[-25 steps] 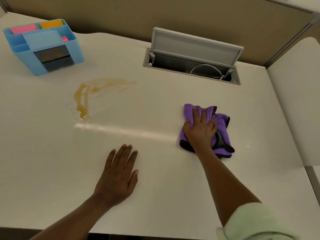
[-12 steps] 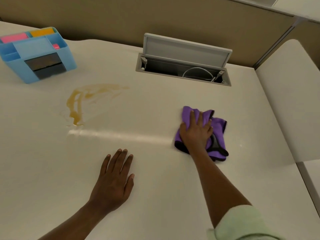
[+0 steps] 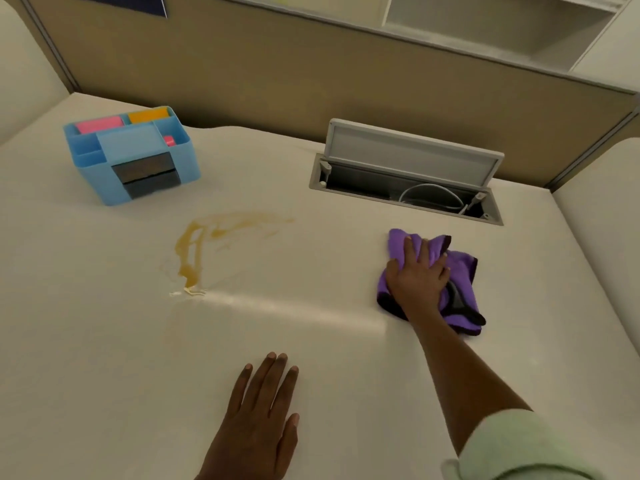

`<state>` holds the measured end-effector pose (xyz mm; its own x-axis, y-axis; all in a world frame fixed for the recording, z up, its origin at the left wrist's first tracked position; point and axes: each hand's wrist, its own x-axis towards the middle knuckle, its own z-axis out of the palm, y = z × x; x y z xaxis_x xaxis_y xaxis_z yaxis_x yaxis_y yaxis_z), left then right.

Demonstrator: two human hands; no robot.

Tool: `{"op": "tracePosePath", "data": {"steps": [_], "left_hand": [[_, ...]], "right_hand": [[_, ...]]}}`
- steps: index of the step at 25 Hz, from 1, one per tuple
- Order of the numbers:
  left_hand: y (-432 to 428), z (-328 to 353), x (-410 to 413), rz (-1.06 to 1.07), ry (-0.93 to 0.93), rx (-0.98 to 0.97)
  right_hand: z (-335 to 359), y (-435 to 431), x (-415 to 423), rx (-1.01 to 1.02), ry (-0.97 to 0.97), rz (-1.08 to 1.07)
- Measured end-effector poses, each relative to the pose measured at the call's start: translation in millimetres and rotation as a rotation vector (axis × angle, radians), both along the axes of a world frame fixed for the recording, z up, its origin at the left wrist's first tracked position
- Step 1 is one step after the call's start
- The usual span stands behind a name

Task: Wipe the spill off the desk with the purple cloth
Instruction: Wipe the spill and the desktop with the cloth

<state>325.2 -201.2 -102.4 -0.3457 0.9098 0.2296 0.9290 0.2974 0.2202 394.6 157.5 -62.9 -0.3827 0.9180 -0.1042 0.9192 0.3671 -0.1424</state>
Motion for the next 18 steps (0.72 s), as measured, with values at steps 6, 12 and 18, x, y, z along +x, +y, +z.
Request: {"op": "tracePosePath", "data": {"steps": [6, 12, 18], "left_hand": [[8, 1, -6, 0.048, 0.091, 0.080], [3, 7, -32, 0.070, -0.144, 0.167], [-35, 15, -175, 0.405, -0.118, 0.175]], "right_hand": [[-27, -120, -19, 0.004, 0.070, 0.427], [-22, -46, -44, 0.045, 0.008, 0.345], [-16, -69, -138, 0.003, 0.078, 0.329]]}}
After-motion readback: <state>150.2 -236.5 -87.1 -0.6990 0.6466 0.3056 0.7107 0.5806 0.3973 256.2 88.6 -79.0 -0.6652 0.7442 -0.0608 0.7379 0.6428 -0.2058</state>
